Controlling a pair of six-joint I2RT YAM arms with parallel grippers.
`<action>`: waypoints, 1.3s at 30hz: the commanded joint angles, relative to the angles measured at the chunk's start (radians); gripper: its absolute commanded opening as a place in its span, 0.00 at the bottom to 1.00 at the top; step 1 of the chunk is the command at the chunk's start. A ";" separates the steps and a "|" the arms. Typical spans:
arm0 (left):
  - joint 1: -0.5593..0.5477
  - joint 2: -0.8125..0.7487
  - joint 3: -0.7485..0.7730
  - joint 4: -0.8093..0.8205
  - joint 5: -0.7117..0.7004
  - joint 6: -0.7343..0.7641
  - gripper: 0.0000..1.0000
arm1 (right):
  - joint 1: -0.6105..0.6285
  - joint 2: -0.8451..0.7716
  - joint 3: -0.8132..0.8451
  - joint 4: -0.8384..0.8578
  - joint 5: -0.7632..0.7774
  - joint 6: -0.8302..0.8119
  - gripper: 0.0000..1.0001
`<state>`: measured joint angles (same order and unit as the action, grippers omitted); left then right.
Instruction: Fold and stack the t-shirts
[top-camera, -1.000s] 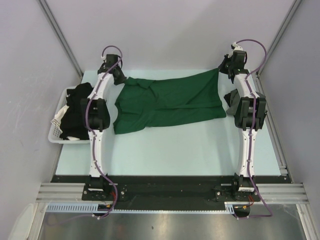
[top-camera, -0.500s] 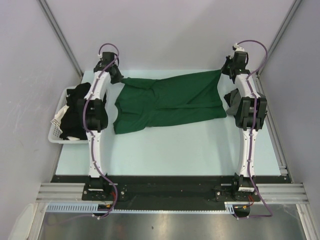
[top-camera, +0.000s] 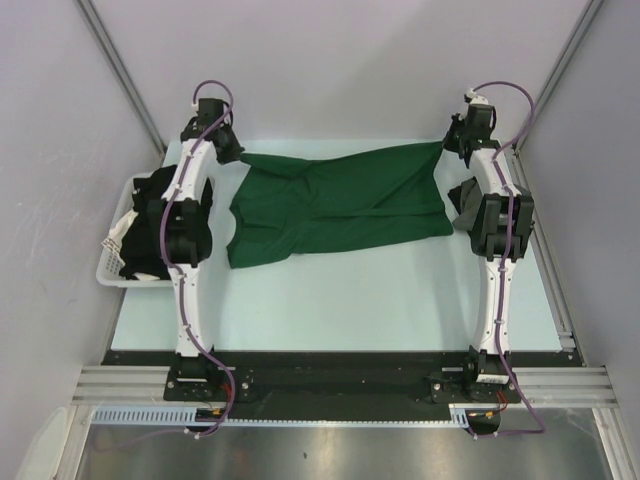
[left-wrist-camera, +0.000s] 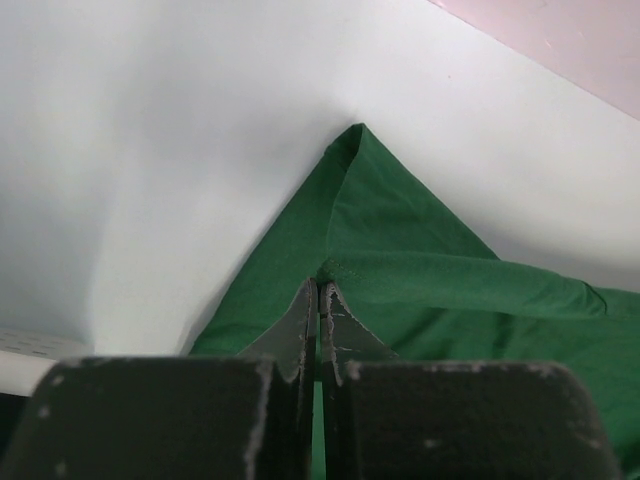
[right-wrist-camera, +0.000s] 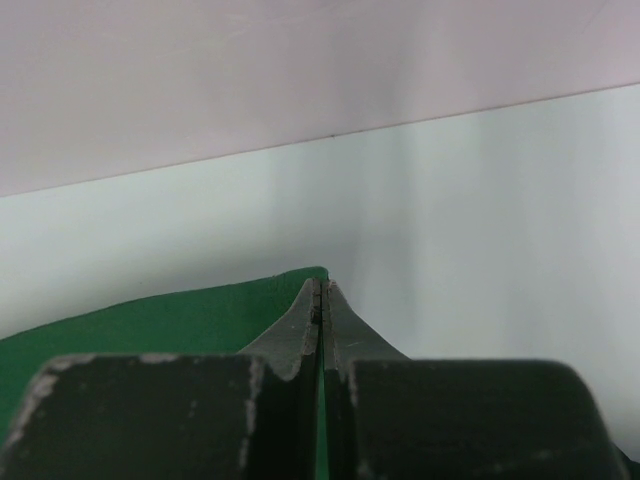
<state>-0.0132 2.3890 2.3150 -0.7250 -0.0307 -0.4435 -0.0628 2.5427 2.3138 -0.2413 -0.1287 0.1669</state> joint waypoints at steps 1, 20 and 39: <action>0.010 -0.093 -0.011 -0.011 0.022 0.014 0.00 | 0.000 -0.087 -0.011 0.011 0.032 -0.024 0.00; 0.041 -0.237 -0.098 -0.034 0.095 0.012 0.00 | 0.017 -0.165 -0.056 -0.010 0.057 -0.044 0.00; 0.042 -0.421 -0.325 -0.077 0.147 0.022 0.00 | 0.023 -0.285 -0.148 -0.124 0.153 -0.038 0.00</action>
<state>0.0246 2.0769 2.0373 -0.7975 0.1093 -0.4427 -0.0322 2.3646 2.1788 -0.3428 -0.0448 0.1371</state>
